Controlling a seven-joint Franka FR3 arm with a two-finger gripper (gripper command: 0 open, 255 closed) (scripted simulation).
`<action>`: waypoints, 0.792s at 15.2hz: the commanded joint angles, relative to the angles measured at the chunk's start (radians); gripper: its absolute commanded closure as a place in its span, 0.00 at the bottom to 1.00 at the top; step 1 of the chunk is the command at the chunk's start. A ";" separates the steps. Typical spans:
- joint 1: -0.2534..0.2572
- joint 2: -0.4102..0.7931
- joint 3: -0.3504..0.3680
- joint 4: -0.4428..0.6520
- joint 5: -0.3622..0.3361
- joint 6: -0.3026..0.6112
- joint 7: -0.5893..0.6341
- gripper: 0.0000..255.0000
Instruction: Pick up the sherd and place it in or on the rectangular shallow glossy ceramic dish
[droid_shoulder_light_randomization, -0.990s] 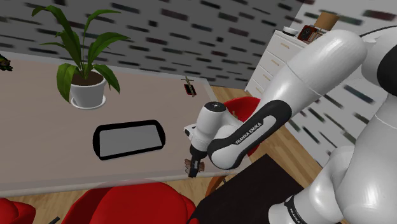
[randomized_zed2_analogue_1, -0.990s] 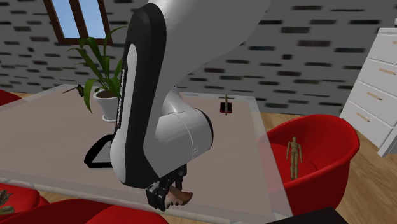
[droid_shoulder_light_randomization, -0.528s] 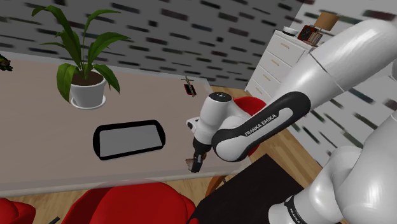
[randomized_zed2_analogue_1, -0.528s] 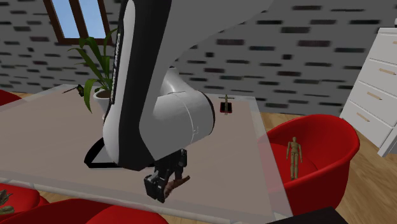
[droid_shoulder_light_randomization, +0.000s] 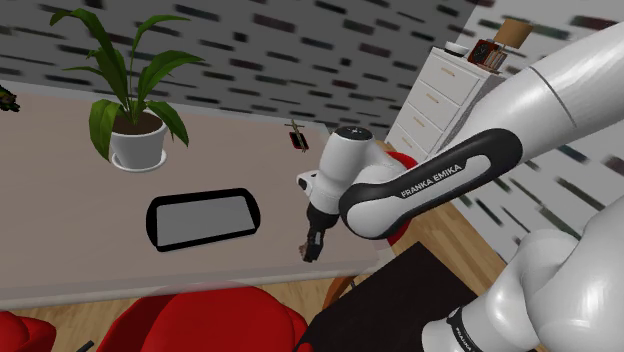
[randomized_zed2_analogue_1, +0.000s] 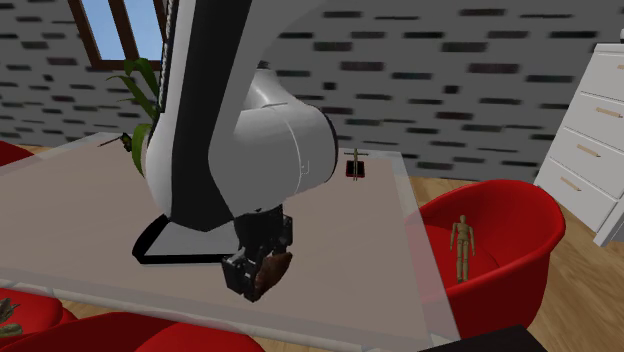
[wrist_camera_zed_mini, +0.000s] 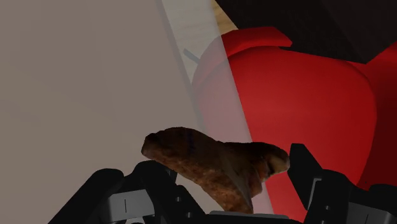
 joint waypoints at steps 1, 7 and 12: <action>0.000 -0.024 0.000 0.002 0.003 -0.026 -0.002 1.00; 0.008 0.176 0.000 0.265 -0.040 -0.090 0.040 1.00; 0.023 0.339 -0.006 0.505 -0.065 -0.168 0.065 1.00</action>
